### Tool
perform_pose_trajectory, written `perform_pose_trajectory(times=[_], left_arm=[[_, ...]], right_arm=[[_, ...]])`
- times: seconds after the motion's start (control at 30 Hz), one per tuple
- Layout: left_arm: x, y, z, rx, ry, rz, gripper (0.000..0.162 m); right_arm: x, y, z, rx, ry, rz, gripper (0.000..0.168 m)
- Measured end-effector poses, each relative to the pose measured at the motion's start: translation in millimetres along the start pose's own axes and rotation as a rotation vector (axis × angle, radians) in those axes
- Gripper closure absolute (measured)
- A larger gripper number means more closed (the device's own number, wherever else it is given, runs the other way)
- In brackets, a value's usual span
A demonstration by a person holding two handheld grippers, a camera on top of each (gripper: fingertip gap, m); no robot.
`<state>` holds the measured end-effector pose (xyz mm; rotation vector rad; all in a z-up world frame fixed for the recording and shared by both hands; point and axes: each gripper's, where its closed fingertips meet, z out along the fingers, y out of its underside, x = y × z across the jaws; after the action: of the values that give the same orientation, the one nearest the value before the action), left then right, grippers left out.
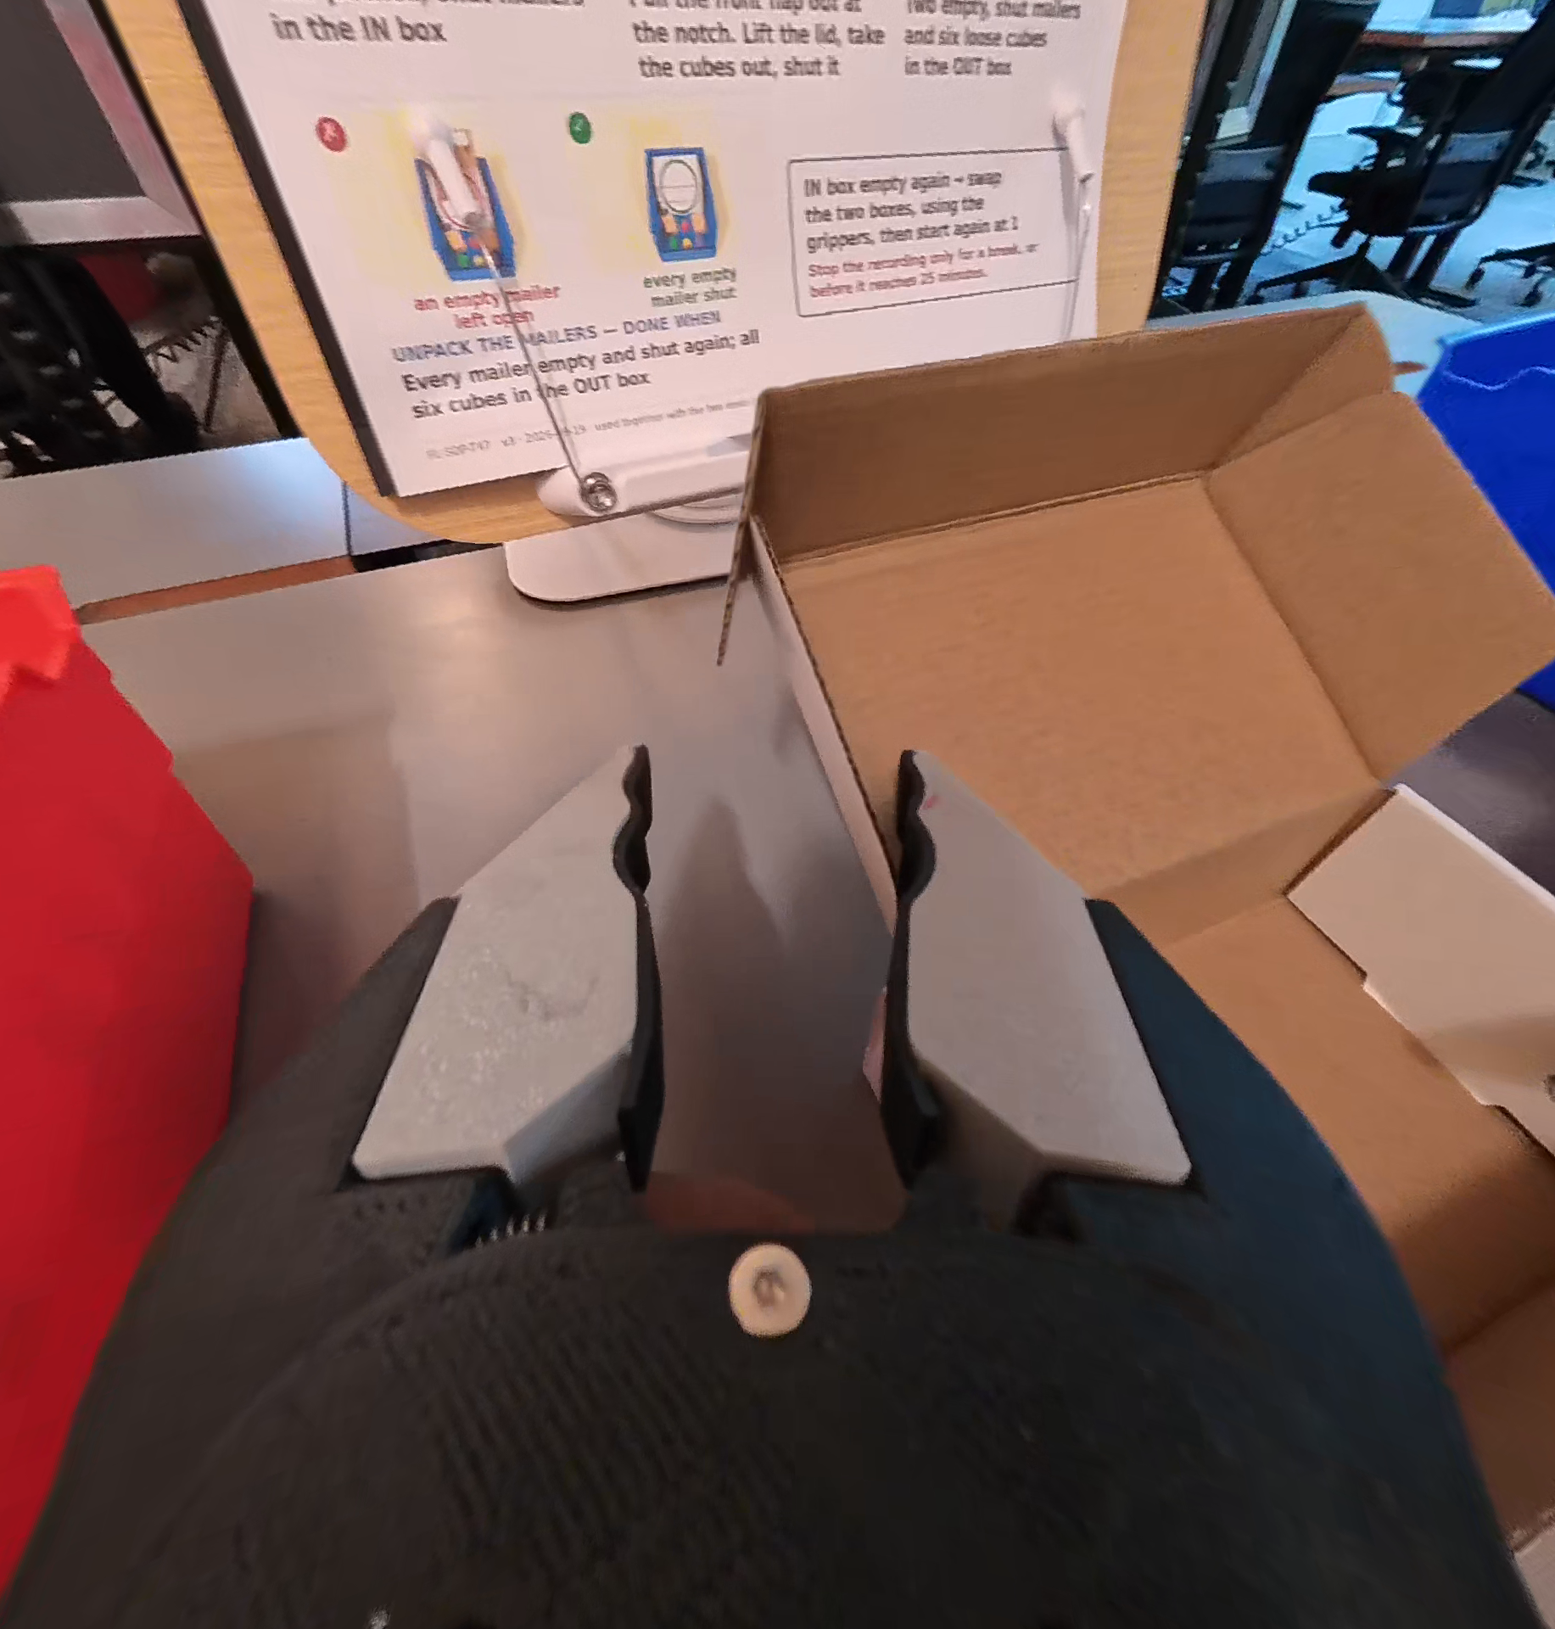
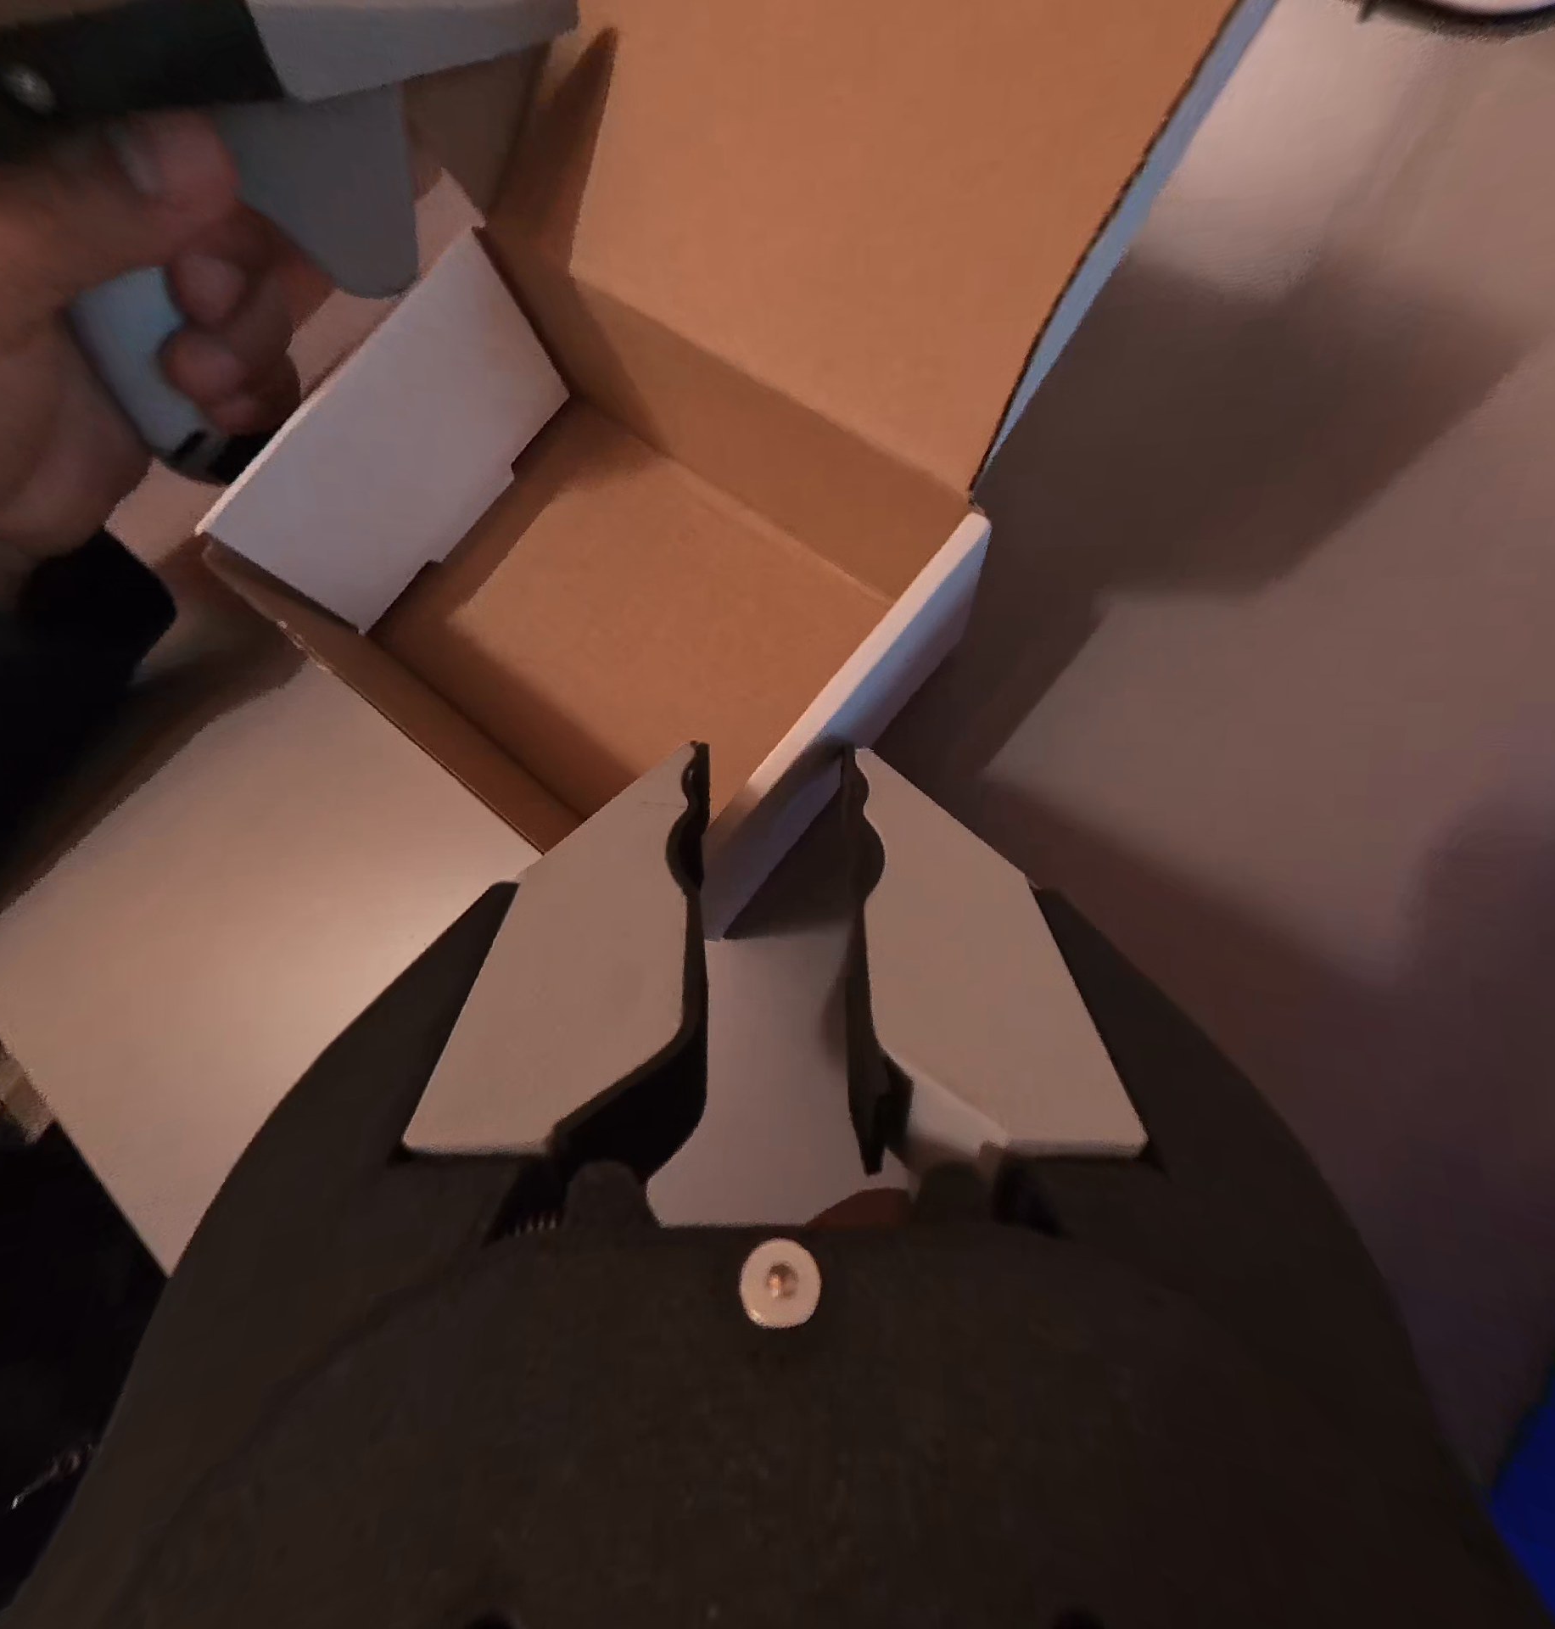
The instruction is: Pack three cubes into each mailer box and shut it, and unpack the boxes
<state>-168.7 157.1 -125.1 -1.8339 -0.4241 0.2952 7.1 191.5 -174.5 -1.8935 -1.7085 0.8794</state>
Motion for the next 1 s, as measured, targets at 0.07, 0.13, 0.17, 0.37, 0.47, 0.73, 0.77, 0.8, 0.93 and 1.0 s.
perform_pose_trajectory(times=[0.07, 0.13, 0.17, 0.37, 0.47, 0.73, 0.77, 0.8, 0.93, 1.0], left_arm=[[-4, -1, -1, 0.006, -0.018, -0.001, 0.112], [-8, -2, -2, 0.013, -0.030, -0.002, 0.111], [-9, -3, -3, 0.015, -0.031, -0.009, 0.105], [-21, -9, -9, 0.044, -0.078, -0.057, 0.087], [-19, -6, -7, 0.023, -0.074, -0.039, 0.090], [-14, 2, -5, -0.020, -0.072, 0.037, 0.094], [-15, -1, -6, -0.004, -0.070, 0.024, 0.094], [-15, -4, -7, 0.010, -0.064, 0.007, 0.094], [-16, -7, -9, 0.025, -0.048, -0.038, 0.094], [-16, -7, -9, 0.023, -0.049, -0.036, 0.094]], right_arm=[[4, -7, 4, 0.026, 0.014, 0.022, 0.145], [9, -13, 7, 0.055, 0.040, 0.050, 0.149], [12, -15, 8, 0.069, 0.058, 0.060, 0.150], [27, -27, 16, 0.133, 0.113, 0.104, 0.154], [25, -30, 17, 0.133, 0.069, 0.086, 0.150], [21, -40, 15, 0.136, -0.009, 0.047, 0.137], [17, -43, 12, 0.156, -0.018, 0.033, 0.133], [11, -46, 10, 0.174, -0.038, 0.018, 0.132], [2, -41, 8, 0.150, -0.050, -0.028, 0.132], [10, -43, 4, 0.169, -0.001, -0.038, 0.131]])
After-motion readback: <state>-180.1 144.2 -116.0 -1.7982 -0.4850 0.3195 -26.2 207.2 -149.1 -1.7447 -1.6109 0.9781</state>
